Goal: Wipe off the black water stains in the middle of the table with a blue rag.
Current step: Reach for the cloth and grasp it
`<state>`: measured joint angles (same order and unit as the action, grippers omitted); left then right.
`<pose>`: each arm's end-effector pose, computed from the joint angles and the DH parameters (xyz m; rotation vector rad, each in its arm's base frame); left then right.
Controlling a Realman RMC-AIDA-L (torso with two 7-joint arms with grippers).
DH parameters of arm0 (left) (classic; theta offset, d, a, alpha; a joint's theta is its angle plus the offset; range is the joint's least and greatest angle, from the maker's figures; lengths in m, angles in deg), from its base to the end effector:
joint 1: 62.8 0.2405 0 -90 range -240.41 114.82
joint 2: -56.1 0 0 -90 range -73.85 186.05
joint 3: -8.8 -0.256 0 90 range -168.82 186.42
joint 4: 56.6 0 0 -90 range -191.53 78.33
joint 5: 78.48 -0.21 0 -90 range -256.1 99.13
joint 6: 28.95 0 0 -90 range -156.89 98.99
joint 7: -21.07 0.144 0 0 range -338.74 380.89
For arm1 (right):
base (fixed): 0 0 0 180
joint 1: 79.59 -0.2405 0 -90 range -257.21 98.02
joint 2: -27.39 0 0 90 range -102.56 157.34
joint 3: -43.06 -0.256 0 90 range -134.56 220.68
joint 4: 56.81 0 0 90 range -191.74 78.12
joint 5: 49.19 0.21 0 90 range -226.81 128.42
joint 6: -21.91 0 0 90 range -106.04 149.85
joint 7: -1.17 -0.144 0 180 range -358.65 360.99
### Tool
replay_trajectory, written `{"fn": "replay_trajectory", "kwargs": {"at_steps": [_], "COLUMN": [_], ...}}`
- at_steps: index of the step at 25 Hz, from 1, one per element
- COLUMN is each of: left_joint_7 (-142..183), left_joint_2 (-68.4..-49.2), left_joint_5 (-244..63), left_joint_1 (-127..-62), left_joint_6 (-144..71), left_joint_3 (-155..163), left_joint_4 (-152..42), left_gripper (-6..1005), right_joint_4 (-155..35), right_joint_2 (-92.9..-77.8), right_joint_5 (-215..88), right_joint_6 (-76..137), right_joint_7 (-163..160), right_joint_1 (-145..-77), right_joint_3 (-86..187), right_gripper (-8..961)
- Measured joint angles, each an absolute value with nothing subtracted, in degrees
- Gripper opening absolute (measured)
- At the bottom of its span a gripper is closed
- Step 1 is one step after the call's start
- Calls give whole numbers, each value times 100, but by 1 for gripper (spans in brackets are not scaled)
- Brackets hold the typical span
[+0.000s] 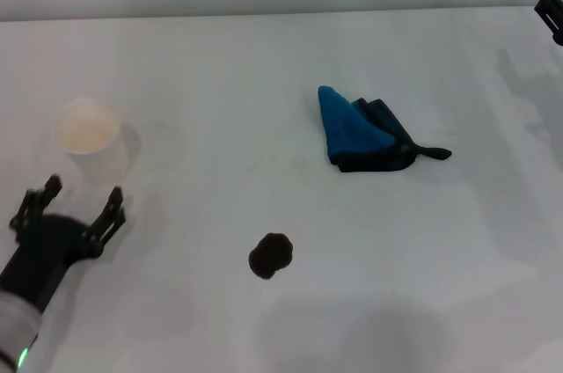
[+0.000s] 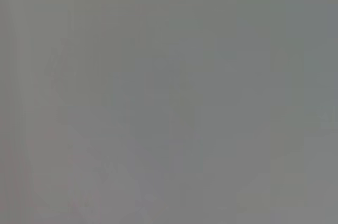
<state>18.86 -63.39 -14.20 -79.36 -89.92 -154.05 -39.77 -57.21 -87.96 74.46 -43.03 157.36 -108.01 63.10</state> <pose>-0.3375 0.2544 -0.0914 -1.9045 -0.6516 -0.5368 0.3700 0.3451 0.0444 -1.4399 0.6993 0.7164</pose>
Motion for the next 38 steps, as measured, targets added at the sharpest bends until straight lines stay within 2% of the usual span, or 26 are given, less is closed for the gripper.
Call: {"fn": "replay_trajectory", "kwargs": {"at_steps": [5,9,13,17,20,24,28,32,38], "left_joint_7": [1862,1820,1564,1212,1059,965,964,967,954], "left_joint_2": [-6341,-6338,-6321,-6311,-6312,-6317,-6323,-6329,-6350], "left_joint_5": [-1379,-1160,-890,-686,-541,-360,-353,-369,-329], "left_joint_1": [-7193,-6914,-6836,-6884,-6955,-7081,-7277,-7414,-7480], "left_joint_6": [-10092,-10535,-10767,-10856,-10866,-10868,-10859,-10845,-10821], "left_joint_3": [-15399,-15397,-15397,-15394,-15371,-15331,-15344,-15370,-15340], "left_joint_4": [-3733,-3674,-3725,-3840,-3899,-3907,-4004,-4046,-4032], "left_gripper": [878,877,876,876,876,876,876,876,875], "right_joint_4": [-5806,-6503,-7822,-9167,-9914,-10471,-10942,-11461,-11748], "right_joint_2": [-8789,-8763,-8707,-8555,-8452,-8393,-8510,-8787,-8794], "right_joint_5": [7381,6881,5943,4440,3095,1254,-128,-931,-1136], "right_joint_6": [-4321,-3941,-3247,-2889,-2983,-3556,-4455,-5143,-4899], "right_joint_7": [15441,14168,12068,9877,8557,6794,5771,5411,4521], "right_joint_1": [-10802,-10803,-10788,-10799,-10971,-11381,-11801,-12015,-12047], "right_joint_3": [6417,7186,8479,9533,9976,10163,10176,10446,11640], "right_gripper": [870,870,870,870,870,868,866,864,861]}}
